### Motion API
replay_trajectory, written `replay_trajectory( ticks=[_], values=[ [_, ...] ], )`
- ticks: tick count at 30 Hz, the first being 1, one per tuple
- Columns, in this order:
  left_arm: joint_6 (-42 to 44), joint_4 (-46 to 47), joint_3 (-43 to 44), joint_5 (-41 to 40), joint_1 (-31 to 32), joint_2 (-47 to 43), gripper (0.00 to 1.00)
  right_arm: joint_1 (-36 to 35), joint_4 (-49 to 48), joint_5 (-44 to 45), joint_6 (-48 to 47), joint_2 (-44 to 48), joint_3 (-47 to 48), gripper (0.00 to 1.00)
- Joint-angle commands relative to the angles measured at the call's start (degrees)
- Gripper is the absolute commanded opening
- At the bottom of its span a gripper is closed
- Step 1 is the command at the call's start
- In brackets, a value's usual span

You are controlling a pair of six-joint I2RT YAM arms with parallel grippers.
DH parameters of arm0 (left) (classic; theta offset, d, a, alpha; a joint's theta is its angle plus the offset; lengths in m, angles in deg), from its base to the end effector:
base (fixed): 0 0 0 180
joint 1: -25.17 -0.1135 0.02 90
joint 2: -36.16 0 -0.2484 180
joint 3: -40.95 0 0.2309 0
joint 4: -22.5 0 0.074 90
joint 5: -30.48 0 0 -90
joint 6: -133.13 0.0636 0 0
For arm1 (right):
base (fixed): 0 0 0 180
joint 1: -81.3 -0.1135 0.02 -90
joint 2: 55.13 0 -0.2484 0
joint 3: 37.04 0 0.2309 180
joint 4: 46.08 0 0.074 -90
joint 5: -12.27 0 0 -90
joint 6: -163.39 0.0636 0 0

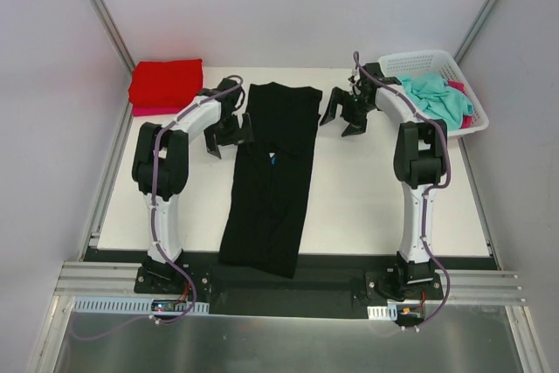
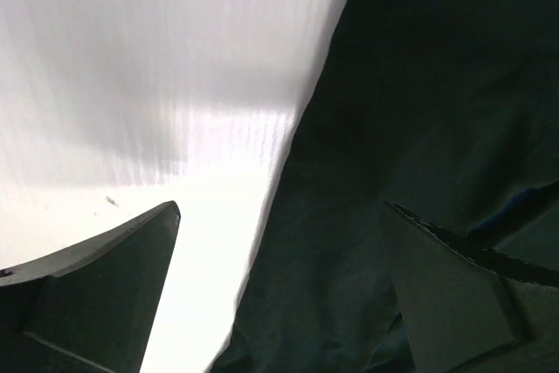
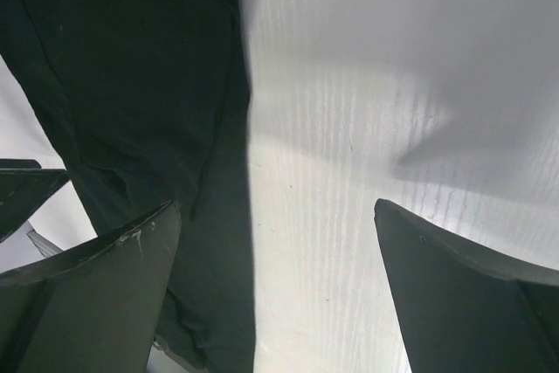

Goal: Fold and stack the t-shirts

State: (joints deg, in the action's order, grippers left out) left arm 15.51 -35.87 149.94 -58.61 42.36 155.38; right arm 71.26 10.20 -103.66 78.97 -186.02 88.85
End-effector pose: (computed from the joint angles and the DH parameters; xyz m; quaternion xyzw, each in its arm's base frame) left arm 0.3997 -0.1247 0.1612 -0.0878 0.9786 -0.0780 0.1687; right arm 0.4635 0.1103 0.1661 -0.0923 0.9412 0.2482 0.2099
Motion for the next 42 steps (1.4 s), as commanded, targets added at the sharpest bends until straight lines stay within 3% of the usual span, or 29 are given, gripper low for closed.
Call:
replay_trajectory(
  ticks=[1, 14, 21, 29, 42],
  values=[
    [-0.77, -0.9, -4.62, -1.08, 0.56, -6.97, 0.99, -0.77, -1.84, -2.54, 1.36, 3.89, -0.52, 0.96],
    [-8.06, 6.83, -20.27, 3.39, 6.97, -17.0, 0.99, -1.56, -4.64, -3.51, 2.06, 8.02, -7.99, 0.96],
    [-10.88, 9.38, -24.58, 5.86, 11.89, -17.97, 0.99, -1.91, -14.31, -11.32, 6.27, 1.79, -2.47, 0.96],
    [-13.07, 9.56, -25.46, 6.65, 15.15, -18.32, 0.99, -1.82, -19.5, -16.69, 11.72, -6.3, 6.67, 0.96],
    [-15.27, 9.56, -19.23, 8.32, 18.4, -11.73, 0.99, -1.65, -25.47, -20.91, 17.53, -15.36, 13.36, 0.96]
  ],
)
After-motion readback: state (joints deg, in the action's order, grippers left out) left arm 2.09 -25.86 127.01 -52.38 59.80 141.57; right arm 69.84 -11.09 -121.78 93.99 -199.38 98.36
